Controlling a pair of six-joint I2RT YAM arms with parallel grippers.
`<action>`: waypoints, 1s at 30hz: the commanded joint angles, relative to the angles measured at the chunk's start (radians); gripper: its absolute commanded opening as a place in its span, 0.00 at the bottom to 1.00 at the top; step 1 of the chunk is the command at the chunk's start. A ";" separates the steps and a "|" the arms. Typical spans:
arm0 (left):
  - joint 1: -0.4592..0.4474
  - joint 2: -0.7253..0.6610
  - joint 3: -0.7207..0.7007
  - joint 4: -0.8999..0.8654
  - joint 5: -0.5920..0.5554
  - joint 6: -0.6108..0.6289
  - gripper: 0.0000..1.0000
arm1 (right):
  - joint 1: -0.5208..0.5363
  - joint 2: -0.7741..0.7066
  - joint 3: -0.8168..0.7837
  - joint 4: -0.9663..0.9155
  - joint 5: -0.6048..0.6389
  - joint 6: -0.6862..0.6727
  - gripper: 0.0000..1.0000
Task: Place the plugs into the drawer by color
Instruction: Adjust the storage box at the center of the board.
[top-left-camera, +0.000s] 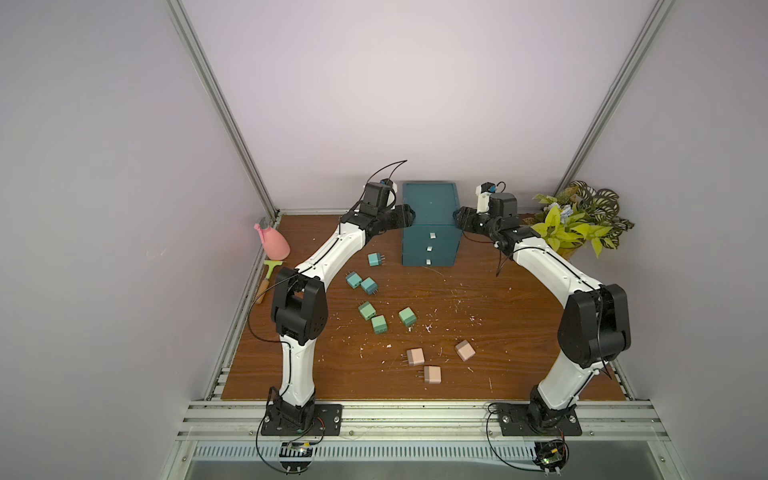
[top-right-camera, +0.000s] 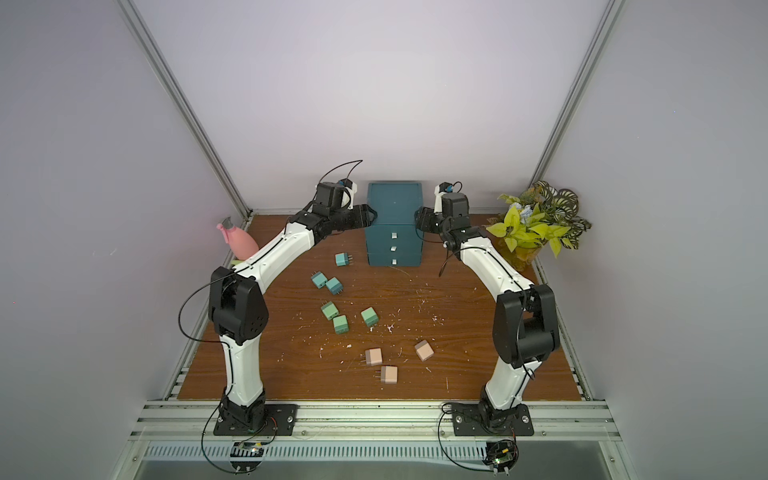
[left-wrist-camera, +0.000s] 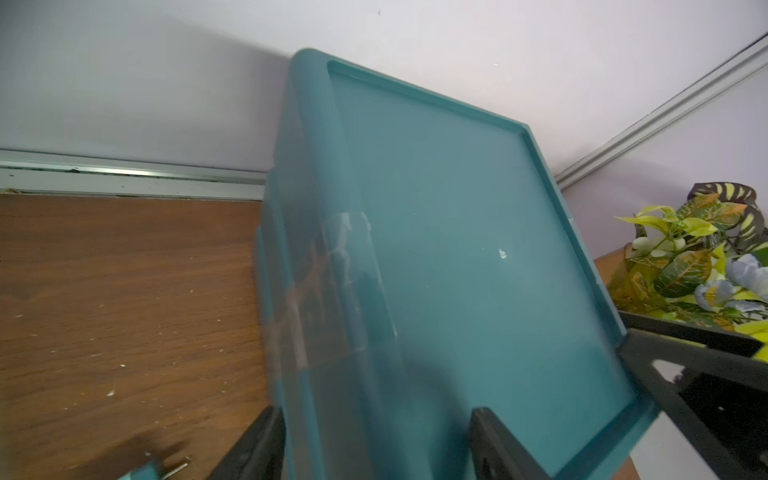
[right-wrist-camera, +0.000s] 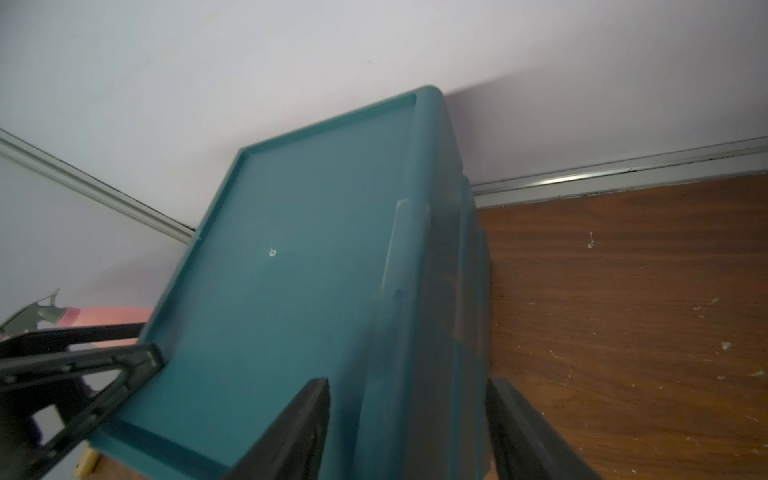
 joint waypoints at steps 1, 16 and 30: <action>-0.023 -0.040 -0.015 -0.018 0.010 0.005 0.61 | -0.003 0.000 0.045 0.009 -0.051 0.001 0.48; -0.108 -0.003 0.010 0.043 0.042 -0.036 0.55 | 0.021 0.212 0.333 -0.080 -0.157 -0.037 0.19; -0.107 0.030 0.050 0.039 -0.010 -0.022 0.62 | -0.034 0.322 0.716 -0.268 -0.092 -0.106 0.42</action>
